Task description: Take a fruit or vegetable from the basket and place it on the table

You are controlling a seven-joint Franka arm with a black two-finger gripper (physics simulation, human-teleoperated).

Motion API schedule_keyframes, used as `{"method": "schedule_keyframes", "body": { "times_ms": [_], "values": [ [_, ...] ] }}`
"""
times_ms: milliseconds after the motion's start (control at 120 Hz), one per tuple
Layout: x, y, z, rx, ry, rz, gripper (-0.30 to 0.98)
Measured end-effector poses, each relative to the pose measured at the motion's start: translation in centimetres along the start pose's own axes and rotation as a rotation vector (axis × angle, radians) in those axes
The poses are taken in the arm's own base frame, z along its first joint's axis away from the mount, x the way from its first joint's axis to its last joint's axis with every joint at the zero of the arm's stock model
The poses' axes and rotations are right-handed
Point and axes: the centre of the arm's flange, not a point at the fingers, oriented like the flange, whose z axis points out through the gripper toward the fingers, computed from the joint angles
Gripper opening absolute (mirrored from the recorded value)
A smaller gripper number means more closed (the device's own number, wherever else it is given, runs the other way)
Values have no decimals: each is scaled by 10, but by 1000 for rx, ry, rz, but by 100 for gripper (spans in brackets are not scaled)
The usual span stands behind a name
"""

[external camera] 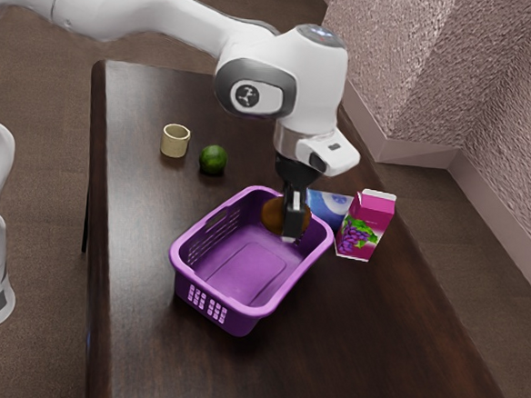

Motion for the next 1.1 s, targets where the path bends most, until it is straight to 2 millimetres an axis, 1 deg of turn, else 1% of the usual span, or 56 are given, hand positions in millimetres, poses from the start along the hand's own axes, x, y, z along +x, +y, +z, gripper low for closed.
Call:
{"method": "schedule_keyframes", "body": {
  "times_ms": [50, 100, 175, 258, 317, 367, 417, 483, 525, 600, 683, 750, 800, 867, 925, 1000, 1100],
  "values": [
    [13, 8, -12, 0, 4, 20, 28],
    [33, 15, -18, 0, -2, 39, 28],
    [58, 22, -21, 0, -14, 63, 28],
    [81, 27, -23, -5, -20, 80, 28],
    [101, 27, -27, -13, -14, 85, 27],
    [115, 18, -28, -17, -12, 74, 28],
    [124, 8, -23, -14, -23, 61, 28],
    [141, 0, -17, -12, -29, 56, 28],
    [152, -5, -9, -14, -39, 53, 28],
    [166, -11, 7, -17, -58, 48, 28],
    [182, -13, 26, -20, -71, 49, 28],
    [189, -9, 40, -19, -83, 58, 27],
    [191, -8, 44, -16, -90, 61, 27],
    [191, -9, 46, -11, -94, 63, 42],
    [192, -9, 46, -8, -93, 64, 51],
    [192, -10, 45, -6, -87, 65, 58],
    [193, -9, 42, -4, -79, 67, 64]
  ]
}}
